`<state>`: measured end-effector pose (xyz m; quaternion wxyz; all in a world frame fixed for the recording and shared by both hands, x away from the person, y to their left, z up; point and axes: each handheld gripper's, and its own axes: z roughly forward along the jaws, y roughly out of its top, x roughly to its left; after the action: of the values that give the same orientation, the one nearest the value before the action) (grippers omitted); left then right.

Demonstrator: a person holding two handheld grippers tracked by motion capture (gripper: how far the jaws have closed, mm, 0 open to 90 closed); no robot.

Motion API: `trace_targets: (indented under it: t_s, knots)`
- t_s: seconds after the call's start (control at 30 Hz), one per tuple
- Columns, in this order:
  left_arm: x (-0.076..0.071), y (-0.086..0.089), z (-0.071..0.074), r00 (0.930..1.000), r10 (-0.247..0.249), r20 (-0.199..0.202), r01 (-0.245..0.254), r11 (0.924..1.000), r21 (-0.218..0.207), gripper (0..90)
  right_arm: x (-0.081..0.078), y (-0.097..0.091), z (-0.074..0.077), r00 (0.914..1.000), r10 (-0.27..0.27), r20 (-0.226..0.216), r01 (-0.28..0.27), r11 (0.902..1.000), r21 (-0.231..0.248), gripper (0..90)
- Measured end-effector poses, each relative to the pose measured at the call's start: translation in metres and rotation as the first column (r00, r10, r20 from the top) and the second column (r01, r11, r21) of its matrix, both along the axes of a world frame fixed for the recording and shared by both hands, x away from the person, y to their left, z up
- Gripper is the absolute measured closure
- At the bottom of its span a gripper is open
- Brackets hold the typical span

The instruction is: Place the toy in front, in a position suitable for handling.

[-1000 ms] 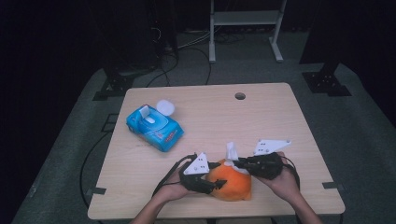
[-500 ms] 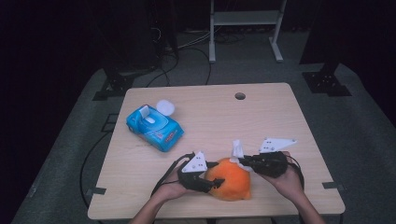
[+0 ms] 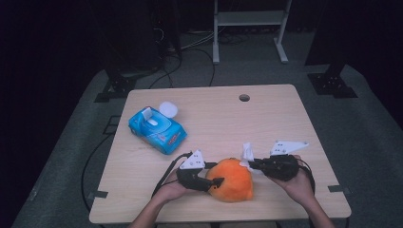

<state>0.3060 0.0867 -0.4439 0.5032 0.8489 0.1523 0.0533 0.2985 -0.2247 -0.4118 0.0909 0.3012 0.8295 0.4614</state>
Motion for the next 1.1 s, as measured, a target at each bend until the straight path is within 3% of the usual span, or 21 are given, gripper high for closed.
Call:
trace_targets:
  t_s: [0.1,0.13,0.2,0.33,0.4,0.53,0.63,0.7,0.83,0.93,0.97,1.03,1.1]
  knots:
    - [0.001,0.001,-0.001,0.9999,0.009,-0.008,-0.009,0.9999,-0.005,40.9,-0.004,0.0,0.005,0.9999,0.015,0.005,-0.015,0.9995,0.026,84.1]
    - [0.002,0.002,-0.001,0.9999,0.012,-0.011,-0.012,0.9999,-0.006,40.9,-0.007,0.005,0.008,0.9985,0.054,0.009,-0.054,0.9976,0.043,84.1]
    - [0.003,0.003,-0.001,0.9998,0.014,-0.016,-0.014,0.9999,-0.007,40.9,-0.01,0.012,0.007,0.9963,0.086,0.0,-0.086,0.9961,0.015,84.0]
    - [0.003,0.004,-0.002,0.9996,0.02,-0.022,-0.02,0.9997,-0.014,41.0,-0.008,0.014,-0.001,0.9947,0.099,-0.026,-0.1,0.995,-0.008,84.0]
    - [0.005,0.004,-0.002,0.9993,0.024,-0.028,-0.025,0.9996,-0.017,40.9,-0.004,0.006,-0.005,0.9964,0.076,-0.039,-0.077,0.9965,-0.032,84.0]
    - [0.005,0.005,-0.003,0.9993,0.026,-0.027,-0.026,0.9995,-0.016,40.9,-0.006,0.003,-0.003,0.9965,0.073,-0.041,-0.074,0.9971,-0.018,83.9]
    - [0.006,0.005,-0.003,0.9992,0.027,-0.029,-0.027,0.9995,-0.018,40.9,-0.013,0.011,0.005,0.9918,0.124,-0.029,-0.124,0.9922,0.014,83.9]
    - [0.007,0.005,-0.003,0.999,0.03,-0.032,-0.031,0.9993,-0.021,40.7,-0.019,0.026,0.006,0.9852,0.171,-0.011,-0.171,0.9848,-0.026,83.8]
    - [0.008,0.004,-0.002,0.9982,0.038,-0.047,-0.04,0.9984,-0.039,39.0,-0.015,0.026,0.0,0.988,0.152,-0.027,-0.152,0.9879,-0.028,83.9]
    - [0.009,0.008,0.01,0.9992,0.023,-0.033,-0.026,0.9949,-0.098,35.7,-0.009,0.021,-0.004,0.9925,0.116,-0.04,-0.117,0.9929,-0.023,83.8]
    - [0.007,0.01,0.015,0.9999,0.003,-0.012,-0.004,0.9953,-0.097,34.8,-0.006,0.017,-0.005,0.9966,0.076,-0.033,-0.077,0.9967,-0.028,83.8]
    - [0.005,0.009,0.014,0.9999,-0.005,-0.014,0.003,0.9952,-0.098,34.8,-0.003,0.014,-0.006,0.9969,0.068,-0.039,-0.069,0.9975,-0.019,83.8]
    - [0.004,0.004,0.008,0.9998,-0.017,-0.006,0.016,0.9981,-0.06,35.2,0.001,0.01,-0.008,0.9966,0.06,-0.056,-0.06,0.9982,-0.001,83.8]
